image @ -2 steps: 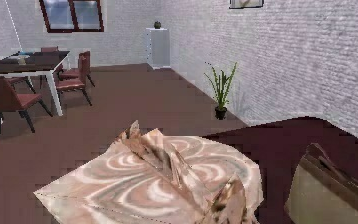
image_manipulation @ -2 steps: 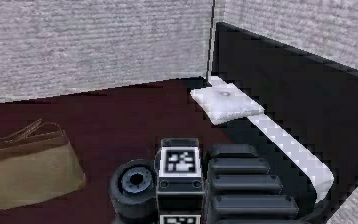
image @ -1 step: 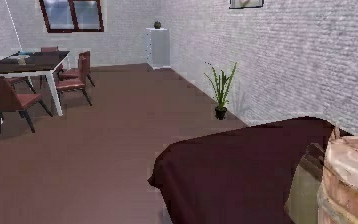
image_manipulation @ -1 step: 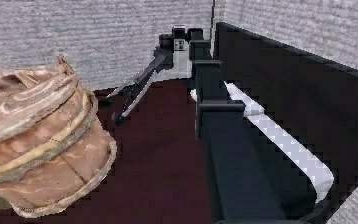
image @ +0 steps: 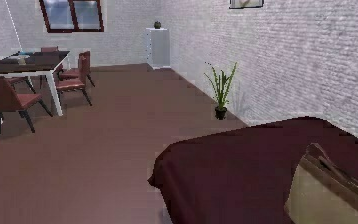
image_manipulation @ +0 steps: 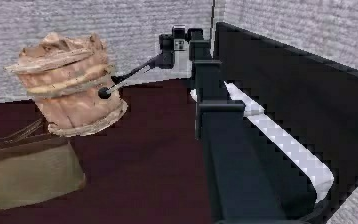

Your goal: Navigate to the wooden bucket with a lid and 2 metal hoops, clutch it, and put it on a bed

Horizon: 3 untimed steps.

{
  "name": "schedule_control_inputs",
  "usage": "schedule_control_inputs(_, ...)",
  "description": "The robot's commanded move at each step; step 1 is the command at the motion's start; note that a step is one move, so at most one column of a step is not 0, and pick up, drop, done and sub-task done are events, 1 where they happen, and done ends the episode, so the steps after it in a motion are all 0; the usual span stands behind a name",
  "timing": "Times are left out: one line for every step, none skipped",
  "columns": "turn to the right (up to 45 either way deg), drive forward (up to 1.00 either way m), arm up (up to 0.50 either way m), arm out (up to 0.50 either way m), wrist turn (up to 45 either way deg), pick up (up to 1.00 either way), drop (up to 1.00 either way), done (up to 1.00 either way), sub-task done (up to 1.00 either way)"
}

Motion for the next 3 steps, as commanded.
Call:
schedule_control_inputs(0.0,0.0,-0.2,0.0,0.0,0.0,0.0,0.0,0.0)
schedule_control_inputs(0.0,0.0,-0.32,0.0,0.0,0.0,0.0,0.0,0.0)
schedule_control_inputs(0.0,0.0,0.0,0.0,0.0,0.0,1.0,0.0,0.0)
